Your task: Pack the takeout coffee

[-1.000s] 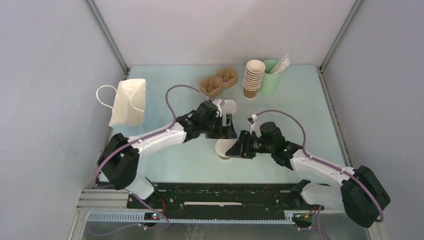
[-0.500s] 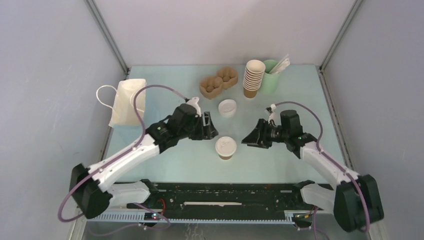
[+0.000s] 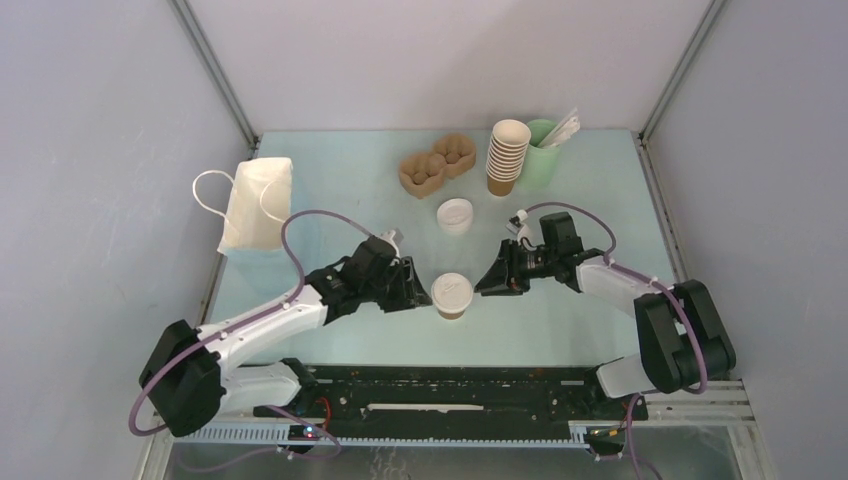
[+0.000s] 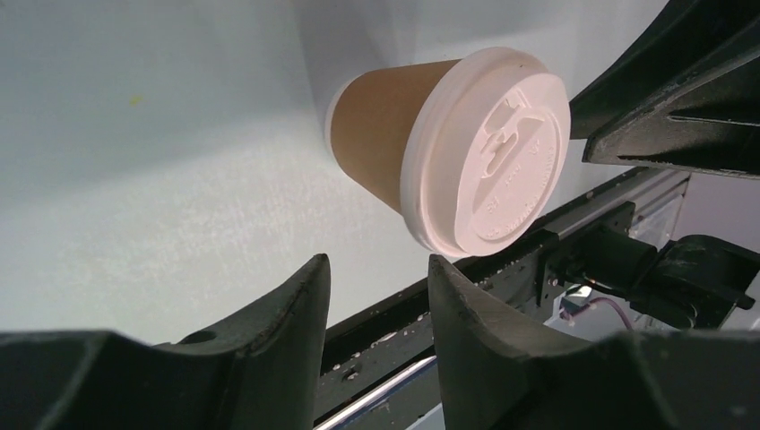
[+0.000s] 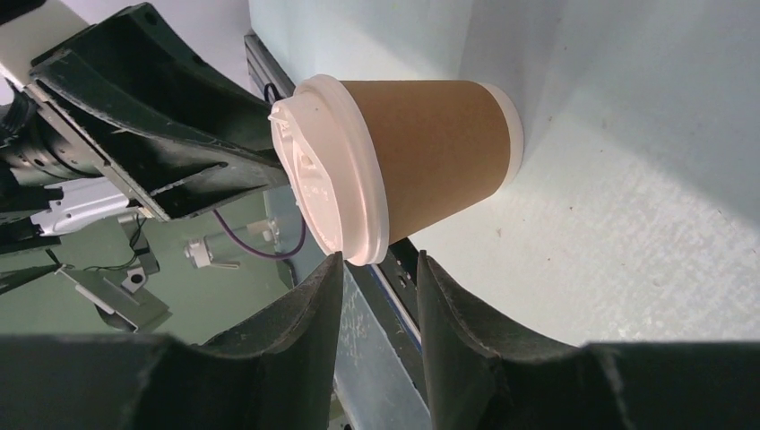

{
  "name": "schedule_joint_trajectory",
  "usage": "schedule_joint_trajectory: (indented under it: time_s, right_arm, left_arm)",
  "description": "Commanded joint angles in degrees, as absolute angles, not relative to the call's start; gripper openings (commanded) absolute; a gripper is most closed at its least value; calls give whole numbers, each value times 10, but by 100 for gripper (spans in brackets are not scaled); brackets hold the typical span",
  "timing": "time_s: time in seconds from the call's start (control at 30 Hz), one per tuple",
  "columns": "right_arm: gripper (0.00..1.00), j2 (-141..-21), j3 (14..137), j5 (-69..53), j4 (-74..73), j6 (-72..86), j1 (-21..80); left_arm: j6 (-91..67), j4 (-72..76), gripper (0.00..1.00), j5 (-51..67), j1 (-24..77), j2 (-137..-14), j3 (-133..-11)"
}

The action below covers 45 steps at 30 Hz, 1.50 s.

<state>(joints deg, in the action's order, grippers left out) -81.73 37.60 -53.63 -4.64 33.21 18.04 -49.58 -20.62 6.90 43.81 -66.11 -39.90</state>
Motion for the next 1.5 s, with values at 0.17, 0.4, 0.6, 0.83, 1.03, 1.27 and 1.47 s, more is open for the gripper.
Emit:
schedule_joint_trajectory:
  time_s: [0.17,0.4,0.6,0.83,1.03,1.27,1.47]
  right_arm:
    - [45,-841,400,-565,-17,304,188]
    - [44,-847,404,-564,-9,309,190]
    - [44,-850,412,-559,-8,312,189]
    - [44,-847,414,-557,-17,305,183]
    - [43,-859,415,-557,-12,306,186]
    - [40,-875,419,-559,-7,307,185]
    - [41,-878,423,-561,-7,305,189]
  left_arm:
    - [-531,-122,53,93,443,-676,-381]
    - [-527,-127,46,87,443,-687,-381]
    - [-523,-147,44,71,443,-679,-375]
    - [-511,-164,57,56,443,-631,-379]
    - [-513,-170,54,49,443,-633,-378]
    - [-512,-153,47,52,443,-668,-380]
    - [-508,-155,51,47,443,-674,-390]
